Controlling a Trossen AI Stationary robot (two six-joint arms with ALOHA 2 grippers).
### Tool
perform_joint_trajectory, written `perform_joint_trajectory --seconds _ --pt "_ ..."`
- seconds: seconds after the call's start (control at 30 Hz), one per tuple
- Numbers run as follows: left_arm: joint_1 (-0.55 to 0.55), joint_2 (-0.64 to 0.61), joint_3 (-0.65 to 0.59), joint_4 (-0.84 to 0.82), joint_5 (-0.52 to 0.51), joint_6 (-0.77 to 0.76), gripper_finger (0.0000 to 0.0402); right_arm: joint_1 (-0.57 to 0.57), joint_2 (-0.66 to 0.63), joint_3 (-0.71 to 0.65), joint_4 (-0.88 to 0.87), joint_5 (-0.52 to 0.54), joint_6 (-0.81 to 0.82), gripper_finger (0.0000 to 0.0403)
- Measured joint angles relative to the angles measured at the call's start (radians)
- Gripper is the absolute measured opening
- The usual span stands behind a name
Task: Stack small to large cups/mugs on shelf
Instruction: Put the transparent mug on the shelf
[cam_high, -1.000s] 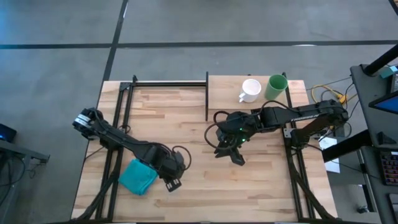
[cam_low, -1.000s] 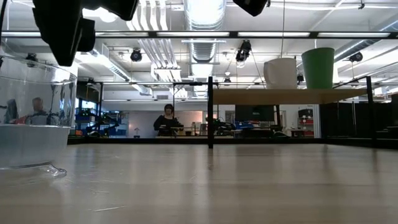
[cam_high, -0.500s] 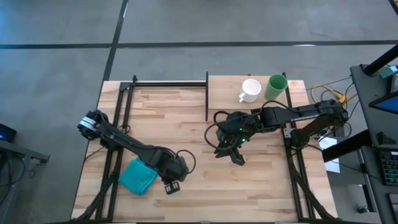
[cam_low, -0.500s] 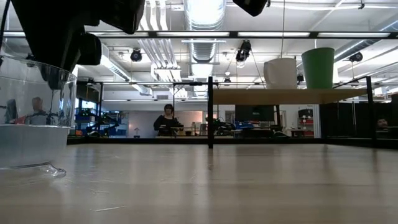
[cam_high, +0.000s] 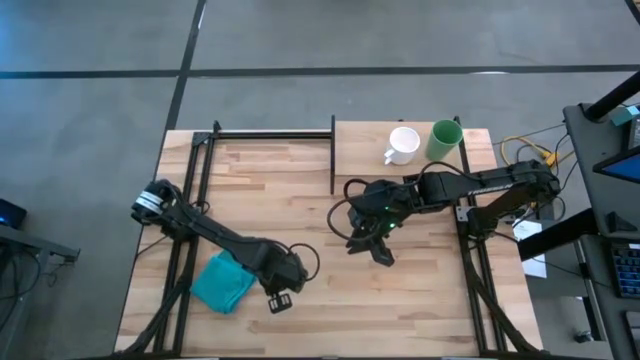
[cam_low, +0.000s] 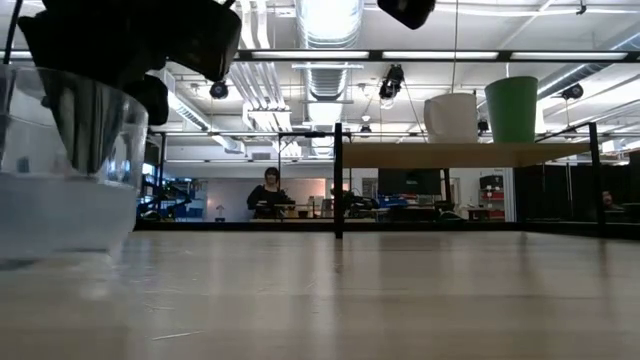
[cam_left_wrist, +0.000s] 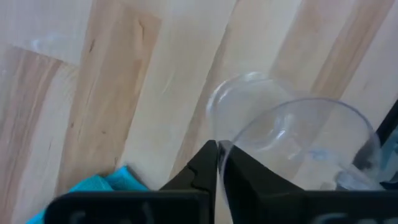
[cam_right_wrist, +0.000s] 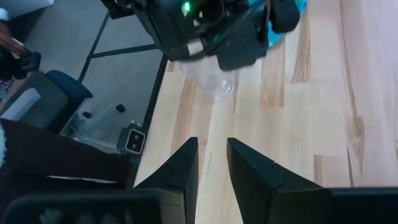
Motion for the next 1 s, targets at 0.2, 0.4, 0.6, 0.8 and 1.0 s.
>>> perform_joint_trajectory --seconds 0.2,0.4,0.6,0.8,1.0 --pt "0.055 -0.042 0.058 -0.074 0.008 -0.003 0.0001 0.000 -0.060 0.000 -0.068 -0.010 0.082 0.0080" --pt "0.207 -0.061 0.304 -0.332 0.008 0.123 0.0000 0.000 -0.209 0.000 -0.073 -0.005 0.128 0.0080" --pt "0.411 -0.055 0.613 -0.529 -0.061 0.306 0.0000 0.000 -0.361 0.000 -0.086 0.173 0.082 0.0080" --pt "0.564 -0.046 0.803 -0.529 -0.166 0.712 0.0000 -0.001 -0.425 -0.010 -0.105 0.291 0.034 0.0079" --pt "0.674 0.003 0.854 -0.565 -0.250 1.071 0.0000 -0.001 -0.414 -0.013 -0.188 0.293 0.023 0.0079"
